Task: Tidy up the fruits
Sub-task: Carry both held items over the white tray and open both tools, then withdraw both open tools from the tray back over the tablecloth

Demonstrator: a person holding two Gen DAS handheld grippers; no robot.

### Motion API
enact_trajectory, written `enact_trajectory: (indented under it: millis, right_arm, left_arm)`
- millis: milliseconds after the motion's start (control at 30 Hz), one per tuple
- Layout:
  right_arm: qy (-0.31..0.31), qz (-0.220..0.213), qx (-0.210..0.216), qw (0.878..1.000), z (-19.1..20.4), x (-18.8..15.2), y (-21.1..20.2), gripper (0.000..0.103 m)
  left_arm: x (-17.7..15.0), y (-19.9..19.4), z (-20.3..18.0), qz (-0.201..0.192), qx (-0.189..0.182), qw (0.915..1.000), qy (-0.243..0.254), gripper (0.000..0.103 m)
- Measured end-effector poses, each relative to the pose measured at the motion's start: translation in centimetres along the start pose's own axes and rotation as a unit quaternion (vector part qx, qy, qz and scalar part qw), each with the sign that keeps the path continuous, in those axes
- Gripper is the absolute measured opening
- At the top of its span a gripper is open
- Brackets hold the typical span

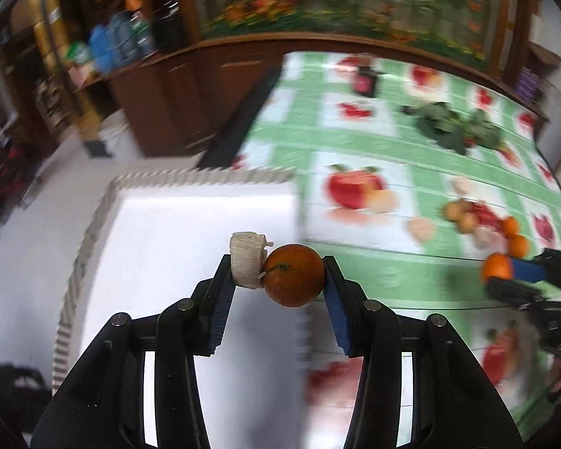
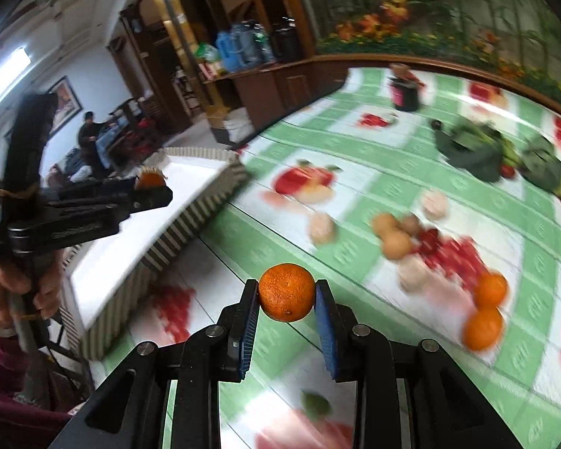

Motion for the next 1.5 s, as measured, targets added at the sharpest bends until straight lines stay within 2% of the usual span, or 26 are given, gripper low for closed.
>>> enact_trajectory:
  millis: [67,167,233,367,500,600,667,833,967,1067,1267,1367,1500]
  right_arm:
    - [-0.011,-0.002,0.016,1.000,1.1,1.4,0.6,0.029]
    - [-0.034,-0.005,0.025,0.999,2.7,3.3,1.5,0.029]
    - [-0.048,-0.007,0.030,0.998,3.8,4.6,2.3,0.029]
    - [-0.066,-0.001,0.032,0.997,5.1,6.2,3.7,0.029]
    - [-0.078,0.008,0.032,0.996,5.8,7.5,5.2,0.029]
    - [-0.080,0.015,0.046,0.996,6.3,8.5,6.7,0.029]
    - [-0.091,0.029,0.059,0.994,7.2,9.0,8.2,0.029]
    - [-0.108,0.059,0.064,0.990,8.9,9.3,12.1,0.029]
    - [-0.122,0.082,0.060,0.987,9.7,8.5,13.5,0.029]
    - [-0.120,0.081,0.058,0.988,9.6,8.0,13.3,0.029]
    - [-0.073,0.081,0.076,0.991,8.5,7.9,12.1,0.030]
    - [-0.058,0.078,0.086,0.991,8.5,7.6,11.9,0.030]
    - [-0.054,0.056,0.076,0.994,8.4,7.6,11.0,0.030]
  left_arm:
    - [-0.8,1.1,1.8,0.018,0.002,0.9995,-0.025,0.046]
    - [-2.7,3.2,3.1,0.054,-0.032,0.9961,-0.062,0.046]
    - [-3.8,3.8,2.3,0.066,-0.036,0.9955,-0.058,0.046]
    - [-5.1,4.2,-1.0,0.076,-0.074,0.9939,-0.028,0.046]
    - [-5.7,4.2,-2.9,0.085,-0.121,0.9889,-0.016,0.046]
    - [-6.3,3.7,-3.3,0.084,-0.120,0.9893,0.002,0.046]
    - [-6.6,3.2,-2.7,0.083,-0.123,0.9890,-0.003,0.046]
    - [-7.4,2.2,-1.4,0.081,-0.113,0.9903,0.005,0.046]
    - [-7.5,1.9,-0.5,0.084,-0.128,0.9882,0.012,0.046]
    - [-7.4,1.8,0.1,0.081,-0.139,0.9869,0.004,0.046]
    - [-7.6,1.5,0.8,0.074,-0.145,0.9865,-0.020,0.050]
    - [-7.2,1.5,0.9,0.068,-0.124,0.9896,-0.024,0.053]
    - [-6.7,1.1,1.0,0.052,-0.096,0.9938,-0.022,0.053]
Point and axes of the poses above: each gripper's, at about its wrist camera, not at the fingertips, and y roughly the way its jaws point, z to its left, x to its top, the point moved 2 cm from there along y, roughly the way its jaws point, and after that the axes turned 12 degrees about -x, right-handed, at the moved point
